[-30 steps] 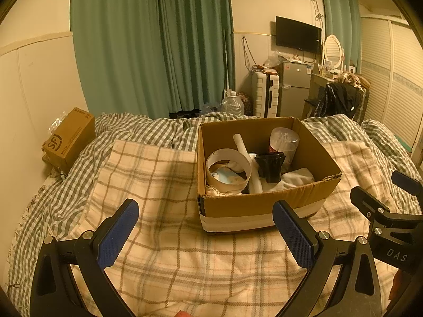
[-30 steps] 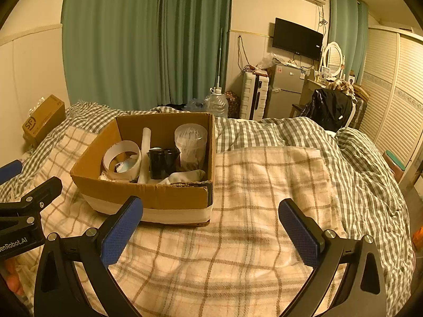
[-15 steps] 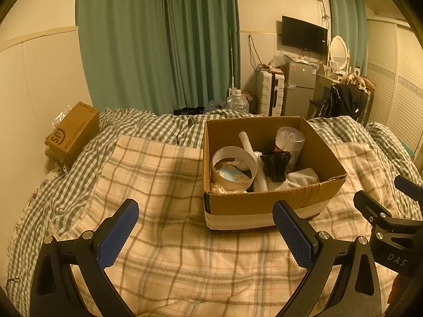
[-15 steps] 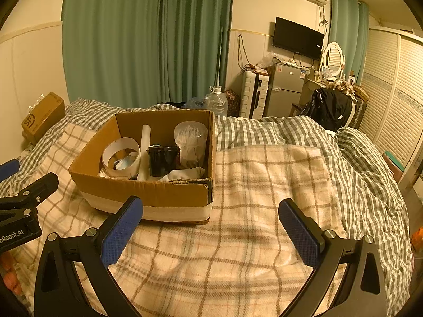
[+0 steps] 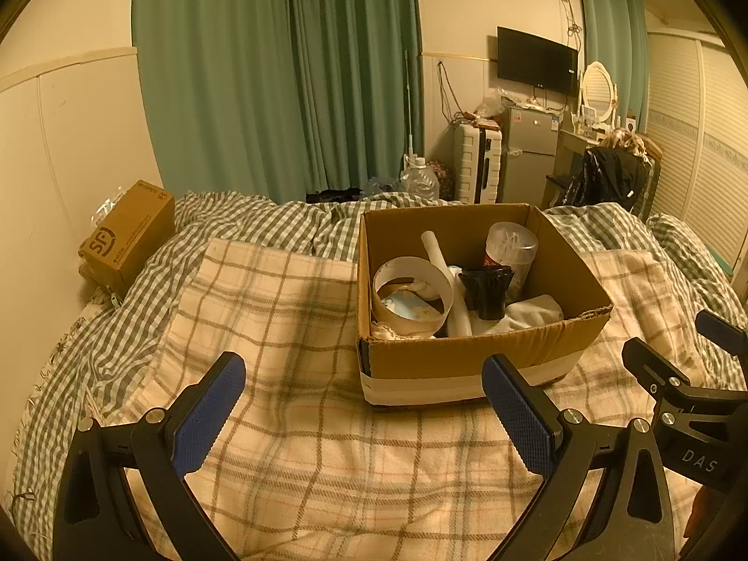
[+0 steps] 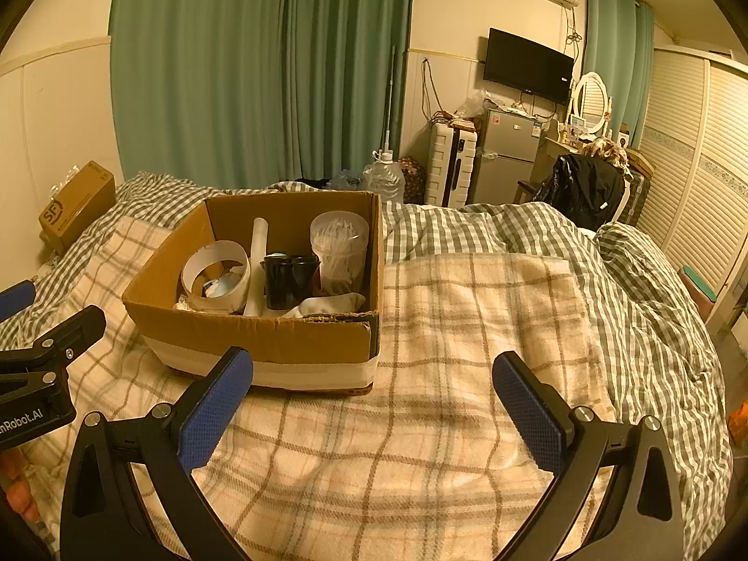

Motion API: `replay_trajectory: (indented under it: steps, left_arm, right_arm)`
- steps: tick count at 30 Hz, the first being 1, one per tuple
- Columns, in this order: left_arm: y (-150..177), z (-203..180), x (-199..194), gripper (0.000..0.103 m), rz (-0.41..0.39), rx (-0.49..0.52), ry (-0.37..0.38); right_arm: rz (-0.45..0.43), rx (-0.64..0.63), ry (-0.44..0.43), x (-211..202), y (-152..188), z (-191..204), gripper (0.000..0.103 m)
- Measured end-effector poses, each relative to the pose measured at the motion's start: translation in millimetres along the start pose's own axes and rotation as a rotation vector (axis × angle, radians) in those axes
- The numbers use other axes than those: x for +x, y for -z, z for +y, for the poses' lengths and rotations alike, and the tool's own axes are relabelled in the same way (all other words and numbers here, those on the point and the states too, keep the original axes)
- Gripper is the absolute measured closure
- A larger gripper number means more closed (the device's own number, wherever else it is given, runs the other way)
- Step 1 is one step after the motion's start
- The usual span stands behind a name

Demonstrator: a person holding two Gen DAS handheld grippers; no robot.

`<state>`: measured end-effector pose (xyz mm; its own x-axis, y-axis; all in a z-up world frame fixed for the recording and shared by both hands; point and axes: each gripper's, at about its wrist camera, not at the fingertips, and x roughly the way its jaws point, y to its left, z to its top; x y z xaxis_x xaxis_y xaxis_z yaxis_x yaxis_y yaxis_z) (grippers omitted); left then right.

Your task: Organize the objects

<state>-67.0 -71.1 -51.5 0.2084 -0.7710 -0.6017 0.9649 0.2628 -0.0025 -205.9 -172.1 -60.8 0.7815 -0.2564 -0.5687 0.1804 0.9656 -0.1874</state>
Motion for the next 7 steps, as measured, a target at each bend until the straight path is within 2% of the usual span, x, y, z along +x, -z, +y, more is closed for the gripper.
replay_trajectory:
  steps: [7]
  left_arm:
    - [3.5, -0.8, -0.4, 0.0, -0.011, 0.006, -0.012]
  right_arm:
    - [0.005, 0.002, -0.002, 1.1, 1.0, -0.3, 0.0]
